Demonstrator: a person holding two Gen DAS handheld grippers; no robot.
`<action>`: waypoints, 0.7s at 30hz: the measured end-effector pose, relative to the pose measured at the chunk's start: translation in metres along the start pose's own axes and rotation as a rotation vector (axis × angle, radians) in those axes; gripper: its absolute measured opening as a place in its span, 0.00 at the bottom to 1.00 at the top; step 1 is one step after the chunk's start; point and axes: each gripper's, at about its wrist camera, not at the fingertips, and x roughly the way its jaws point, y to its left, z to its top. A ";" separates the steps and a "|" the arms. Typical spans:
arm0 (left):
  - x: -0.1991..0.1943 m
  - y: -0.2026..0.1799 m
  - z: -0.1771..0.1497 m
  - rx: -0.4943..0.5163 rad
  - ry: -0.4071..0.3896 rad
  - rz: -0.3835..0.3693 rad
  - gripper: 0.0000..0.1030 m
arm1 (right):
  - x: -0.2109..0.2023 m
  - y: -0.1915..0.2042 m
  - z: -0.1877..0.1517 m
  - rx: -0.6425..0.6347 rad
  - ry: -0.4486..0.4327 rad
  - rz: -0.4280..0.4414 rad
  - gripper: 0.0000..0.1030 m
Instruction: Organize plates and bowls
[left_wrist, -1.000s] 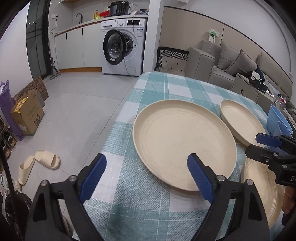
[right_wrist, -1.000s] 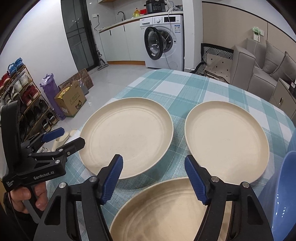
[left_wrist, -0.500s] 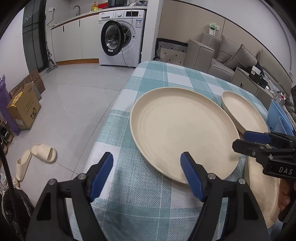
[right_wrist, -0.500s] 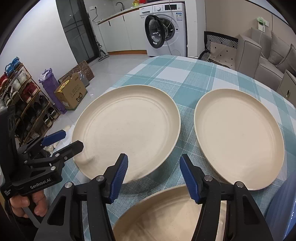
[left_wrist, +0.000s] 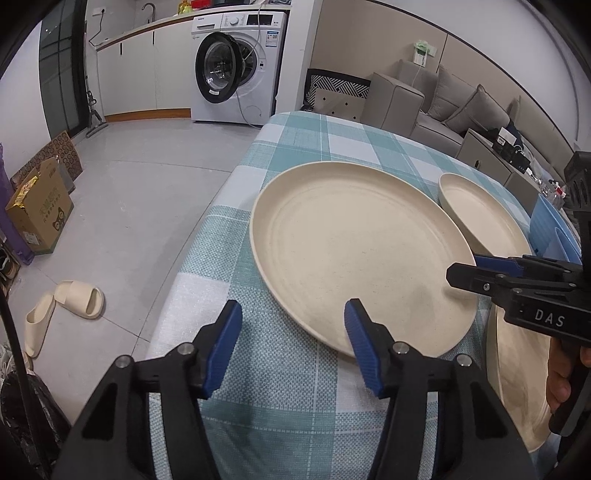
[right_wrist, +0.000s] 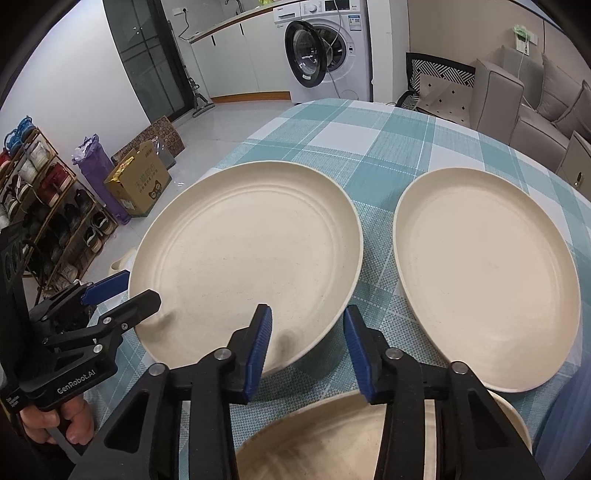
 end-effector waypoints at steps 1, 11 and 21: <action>0.000 0.000 0.000 0.000 0.000 -0.002 0.55 | 0.000 0.001 -0.001 0.000 0.001 -0.001 0.36; 0.002 -0.007 -0.002 0.029 0.009 -0.022 0.37 | 0.001 0.007 -0.002 -0.030 -0.003 -0.038 0.27; -0.001 -0.009 -0.002 0.042 0.004 0.000 0.35 | -0.001 0.008 -0.001 -0.037 -0.006 -0.045 0.27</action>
